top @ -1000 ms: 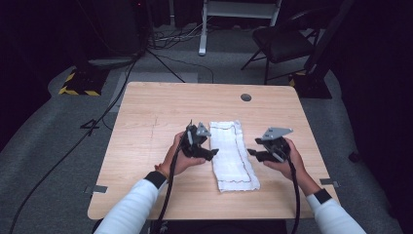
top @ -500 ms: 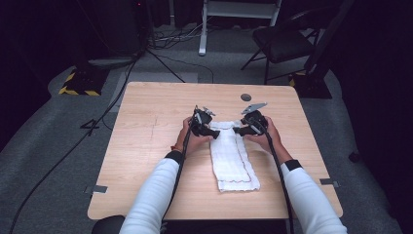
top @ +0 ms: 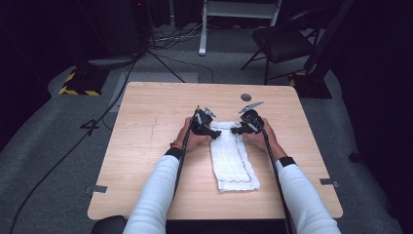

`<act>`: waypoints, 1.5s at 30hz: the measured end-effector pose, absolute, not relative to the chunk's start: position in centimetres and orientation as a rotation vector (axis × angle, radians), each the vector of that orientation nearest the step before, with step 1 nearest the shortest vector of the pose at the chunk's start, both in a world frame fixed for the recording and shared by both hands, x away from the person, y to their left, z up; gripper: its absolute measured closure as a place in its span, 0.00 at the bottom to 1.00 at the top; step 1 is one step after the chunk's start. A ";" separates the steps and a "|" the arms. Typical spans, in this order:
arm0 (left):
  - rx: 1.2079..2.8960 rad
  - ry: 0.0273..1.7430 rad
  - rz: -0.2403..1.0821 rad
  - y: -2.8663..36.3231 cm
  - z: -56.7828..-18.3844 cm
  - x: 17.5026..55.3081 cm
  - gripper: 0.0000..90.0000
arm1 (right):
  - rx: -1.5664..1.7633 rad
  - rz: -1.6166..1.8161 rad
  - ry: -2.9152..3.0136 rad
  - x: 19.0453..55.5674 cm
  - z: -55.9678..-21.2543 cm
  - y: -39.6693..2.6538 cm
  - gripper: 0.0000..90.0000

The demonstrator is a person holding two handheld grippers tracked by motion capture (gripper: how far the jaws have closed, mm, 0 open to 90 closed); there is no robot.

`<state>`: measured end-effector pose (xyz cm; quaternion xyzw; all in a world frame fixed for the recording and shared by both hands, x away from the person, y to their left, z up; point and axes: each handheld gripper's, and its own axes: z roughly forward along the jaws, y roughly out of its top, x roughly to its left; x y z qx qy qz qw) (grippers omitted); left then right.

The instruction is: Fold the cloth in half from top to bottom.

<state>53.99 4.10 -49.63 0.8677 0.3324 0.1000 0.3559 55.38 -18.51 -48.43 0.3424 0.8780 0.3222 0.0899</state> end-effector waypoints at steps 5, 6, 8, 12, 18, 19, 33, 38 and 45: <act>2.247 0.841 0.183 3.9 -49.3 54.6 0.70 | 1.002 0.971 2.612 55.0 -48.4 -18.3 0.87; 2.248 0.835 0.187 3.9 -49.3 54.7 0.74 | 0.997 0.971 2.592 54.8 -48.4 -18.2 0.88; 2.244 0.843 0.209 3.6 -49.3 54.9 0.77 | 1.004 0.973 2.559 54.8 -48.3 -18.3 0.89; 2.232 0.839 0.261 3.1 -48.6 55.5 0.81 | 0.998 1.009 2.481 54.7 -47.5 -18.7 0.90; 2.169 0.767 0.302 3.1 -46.4 55.3 0.83 | 0.984 1.058 2.390 54.4 -45.5 -19.7 0.91; 2.171 0.759 0.311 3.0 -46.0 55.2 0.83 | 0.977 1.066 2.380 54.3 -45.0 -19.9 0.91; 2.182 0.597 0.337 4.1 -42.1 52.8 0.83 | 0.844 1.125 2.331 51.4 -41.3 -21.2 0.91; 2.211 0.517 0.308 4.0 -42.7 51.4 0.93 | 0.781 1.155 2.381 49.6 -41.6 -21.3 0.91; 2.183 0.472 0.324 4.4 -42.6 49.6 0.95 | 0.704 1.198 2.425 47.4 -41.8 -21.4 0.91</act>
